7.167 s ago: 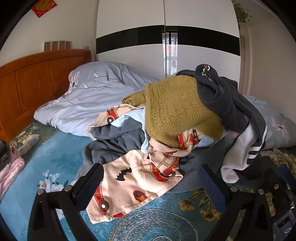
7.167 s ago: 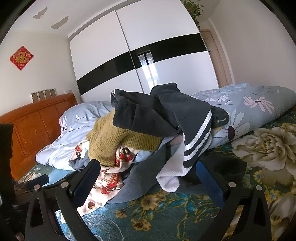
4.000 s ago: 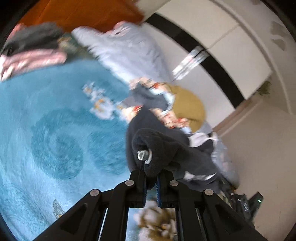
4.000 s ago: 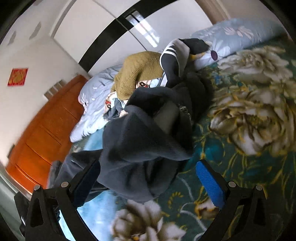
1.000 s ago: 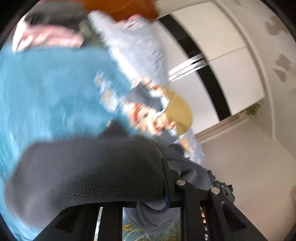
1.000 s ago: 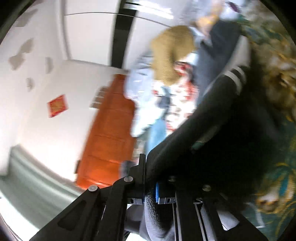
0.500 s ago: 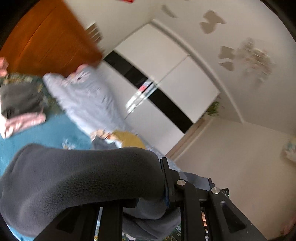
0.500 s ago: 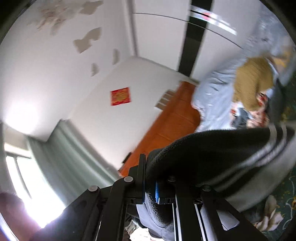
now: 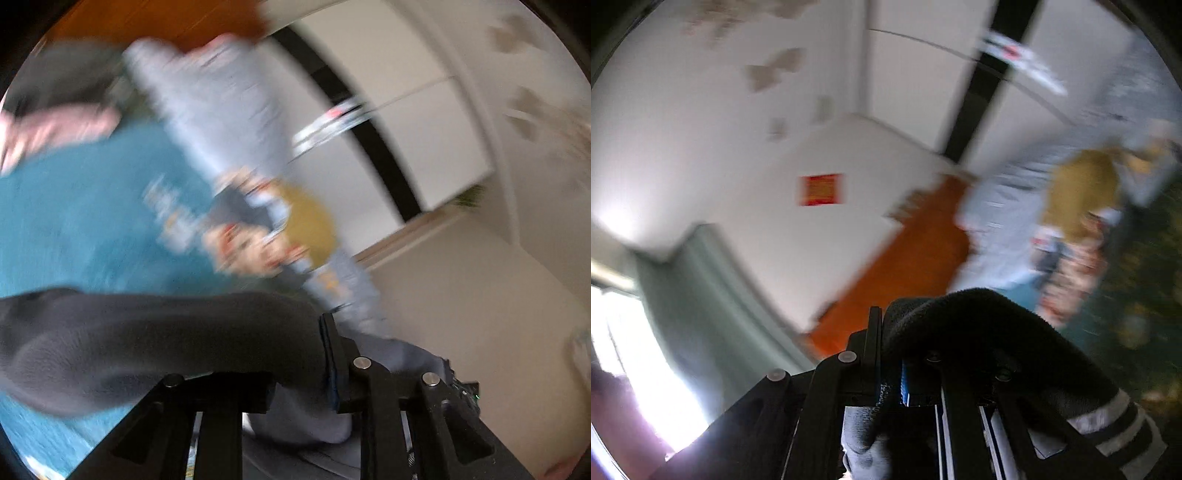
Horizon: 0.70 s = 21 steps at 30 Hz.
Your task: Fold clothes
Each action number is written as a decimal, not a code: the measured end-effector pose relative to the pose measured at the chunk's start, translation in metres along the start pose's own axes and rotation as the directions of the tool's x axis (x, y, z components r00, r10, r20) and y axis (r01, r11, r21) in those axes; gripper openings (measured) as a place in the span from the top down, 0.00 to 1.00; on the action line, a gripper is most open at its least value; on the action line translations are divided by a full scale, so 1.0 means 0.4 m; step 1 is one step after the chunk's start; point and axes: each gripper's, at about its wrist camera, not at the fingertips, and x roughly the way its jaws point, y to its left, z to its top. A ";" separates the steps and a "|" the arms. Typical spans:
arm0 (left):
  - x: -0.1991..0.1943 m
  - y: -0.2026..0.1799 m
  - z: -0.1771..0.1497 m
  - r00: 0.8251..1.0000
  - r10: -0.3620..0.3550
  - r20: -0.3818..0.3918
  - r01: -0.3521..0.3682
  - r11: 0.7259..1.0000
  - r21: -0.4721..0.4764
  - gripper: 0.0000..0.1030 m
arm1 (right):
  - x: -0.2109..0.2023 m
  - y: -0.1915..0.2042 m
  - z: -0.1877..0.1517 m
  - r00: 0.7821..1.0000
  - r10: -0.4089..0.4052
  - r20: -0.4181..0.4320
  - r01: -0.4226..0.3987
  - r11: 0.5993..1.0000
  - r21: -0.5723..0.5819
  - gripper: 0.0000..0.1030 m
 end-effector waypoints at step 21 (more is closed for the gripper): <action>0.185 0.090 -0.121 0.974 0.098 -0.206 -0.104 0.994 -0.017 0.31 | 0.001 -0.431 -0.036 0.927 -0.371 -0.049 0.365 0.868 0.338 0.91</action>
